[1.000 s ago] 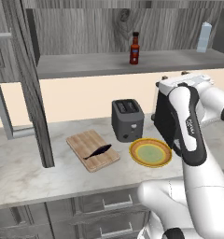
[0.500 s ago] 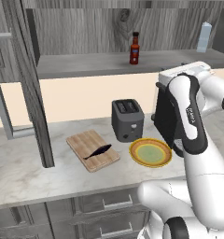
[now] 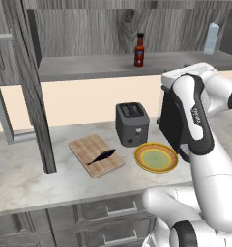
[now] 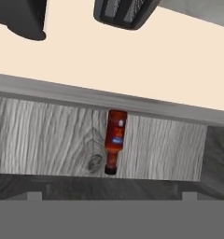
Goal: Pick the fish from the plate and place it on the cutting board. Then pick the condiment bottle from the cabinet and place it next to the cutting board.
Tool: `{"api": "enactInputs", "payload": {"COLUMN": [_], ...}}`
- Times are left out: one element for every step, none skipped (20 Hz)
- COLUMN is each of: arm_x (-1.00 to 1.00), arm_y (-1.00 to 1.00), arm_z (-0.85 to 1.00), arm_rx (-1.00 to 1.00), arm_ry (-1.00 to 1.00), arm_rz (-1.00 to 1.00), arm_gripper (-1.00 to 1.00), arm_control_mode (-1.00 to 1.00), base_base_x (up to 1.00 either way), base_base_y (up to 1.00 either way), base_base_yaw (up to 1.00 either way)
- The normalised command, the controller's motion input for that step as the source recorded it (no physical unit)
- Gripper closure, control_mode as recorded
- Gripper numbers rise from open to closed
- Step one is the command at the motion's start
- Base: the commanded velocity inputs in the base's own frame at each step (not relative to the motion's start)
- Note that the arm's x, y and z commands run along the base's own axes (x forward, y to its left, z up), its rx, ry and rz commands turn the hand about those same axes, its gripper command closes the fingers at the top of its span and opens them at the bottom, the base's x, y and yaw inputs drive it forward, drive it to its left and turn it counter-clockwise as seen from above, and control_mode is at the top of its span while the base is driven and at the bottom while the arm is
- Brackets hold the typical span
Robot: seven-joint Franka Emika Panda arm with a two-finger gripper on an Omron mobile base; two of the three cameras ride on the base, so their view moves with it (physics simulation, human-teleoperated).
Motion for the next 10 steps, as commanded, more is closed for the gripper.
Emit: {"api": "enactInputs", "payload": {"arm_x": [0.00, 0.00, 0.00, 0.00, 0.00, 0.00, 0.00, 0.00, 0.00, 0.00], "arm_y": [0.21, 0.21, 0.21, 0.22, 0.21, 0.18, 0.16, 0.16, 0.15, 0.15], "arm_z": [0.00, 0.00, 0.00, 0.01, 0.06, 0.14, 0.21, 0.25, 0.28, 0.29], "arm_rx": [0.07, 0.07, 0.08, 0.09, 0.09, 0.10, 0.10, 0.10, 0.10, 0.10], "arm_ry": [0.10, 0.09, 0.07, 0.04, 0.00, 0.00, 0.00, 0.00, 0.00, 0.00], "arm_rz": [0.02, 0.02, 0.02, 0.02, 0.01, 0.00, 0.00, 0.00, 0.00, 0.00], "arm_gripper": [-1.00, -1.00, -1.00, -1.00, -1.00, -1.00, -1.00, -1.00, -1.00, -1.00], "arm_control_mode": [-1.00, -1.00, -1.00, -1.00, -1.00, -1.00, -1.00, -1.00, -1.00, -1.00], "base_base_x": [0.00, 0.00, 0.00, 0.00, 0.00, 0.00, 0.00, 0.00, 0.00, 0.00], "base_base_y": [0.00, 0.00, 0.00, 0.00, 0.00, 0.00, 0.00, 0.00, 0.00, 0.00], "base_base_yaw": [0.00, 0.00, 0.00, 0.00, 0.00, 0.00, 0.00, 0.00, 0.00, 0.00]}}
